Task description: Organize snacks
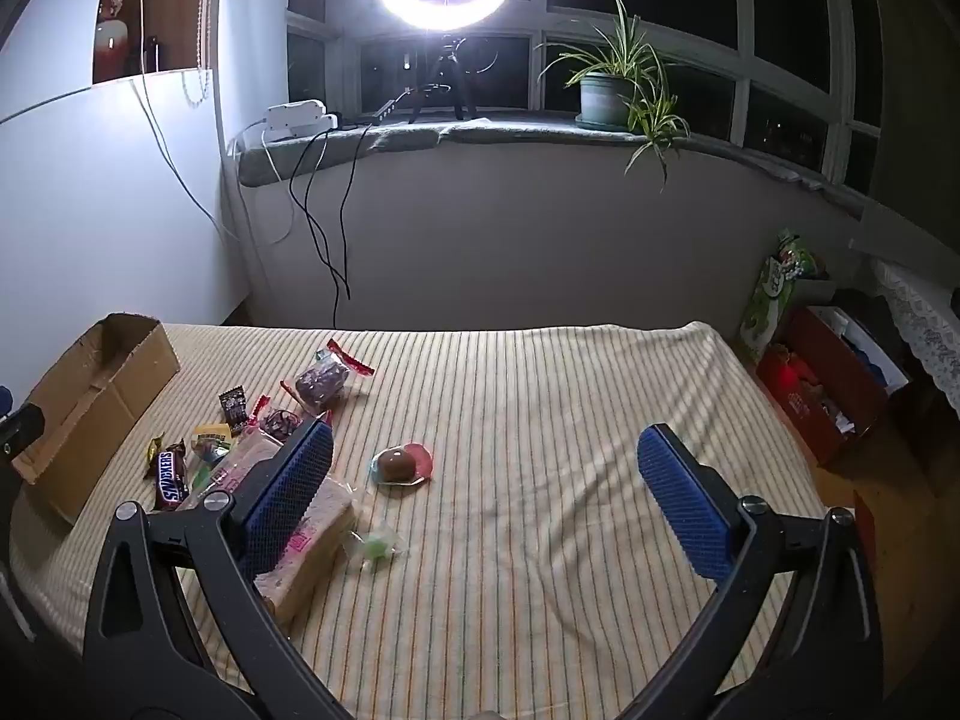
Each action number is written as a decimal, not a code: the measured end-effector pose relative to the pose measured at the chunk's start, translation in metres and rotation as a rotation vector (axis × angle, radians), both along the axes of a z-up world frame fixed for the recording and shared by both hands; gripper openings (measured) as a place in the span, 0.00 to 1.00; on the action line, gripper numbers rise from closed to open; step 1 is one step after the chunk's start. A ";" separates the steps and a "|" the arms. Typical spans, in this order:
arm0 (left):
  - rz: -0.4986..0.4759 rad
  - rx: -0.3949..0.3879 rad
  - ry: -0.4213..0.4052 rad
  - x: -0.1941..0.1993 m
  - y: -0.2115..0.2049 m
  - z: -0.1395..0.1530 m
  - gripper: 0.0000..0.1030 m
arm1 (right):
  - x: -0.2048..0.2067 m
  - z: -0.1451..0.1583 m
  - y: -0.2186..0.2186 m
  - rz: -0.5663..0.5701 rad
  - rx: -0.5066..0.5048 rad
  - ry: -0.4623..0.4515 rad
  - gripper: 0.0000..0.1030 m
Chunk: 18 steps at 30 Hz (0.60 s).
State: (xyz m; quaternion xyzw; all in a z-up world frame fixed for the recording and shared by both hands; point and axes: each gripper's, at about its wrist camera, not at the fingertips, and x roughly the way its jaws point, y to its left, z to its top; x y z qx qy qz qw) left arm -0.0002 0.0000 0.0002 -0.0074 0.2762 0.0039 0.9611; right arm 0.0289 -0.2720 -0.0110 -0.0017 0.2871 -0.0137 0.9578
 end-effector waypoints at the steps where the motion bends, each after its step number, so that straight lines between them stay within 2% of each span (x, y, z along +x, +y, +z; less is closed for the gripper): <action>1: -0.003 0.000 -0.002 0.000 0.000 0.000 0.79 | 0.000 0.000 0.000 -0.002 -0.002 -0.001 1.00; 3: -0.007 -0.002 -0.005 -0.001 0.000 0.001 0.79 | 0.001 0.000 0.000 0.001 0.012 0.010 1.00; 4: 0.003 0.020 -0.004 -0.002 -0.006 0.000 0.79 | 0.001 0.001 0.000 -0.001 0.009 0.004 1.00; 6: 0.003 -0.005 0.004 0.001 -0.002 -0.001 0.79 | 0.001 -0.001 0.001 -0.001 0.010 0.006 1.00; 18: 0.003 0.005 0.002 -0.001 0.000 -0.002 0.79 | 0.003 -0.003 0.005 0.010 0.013 0.004 1.00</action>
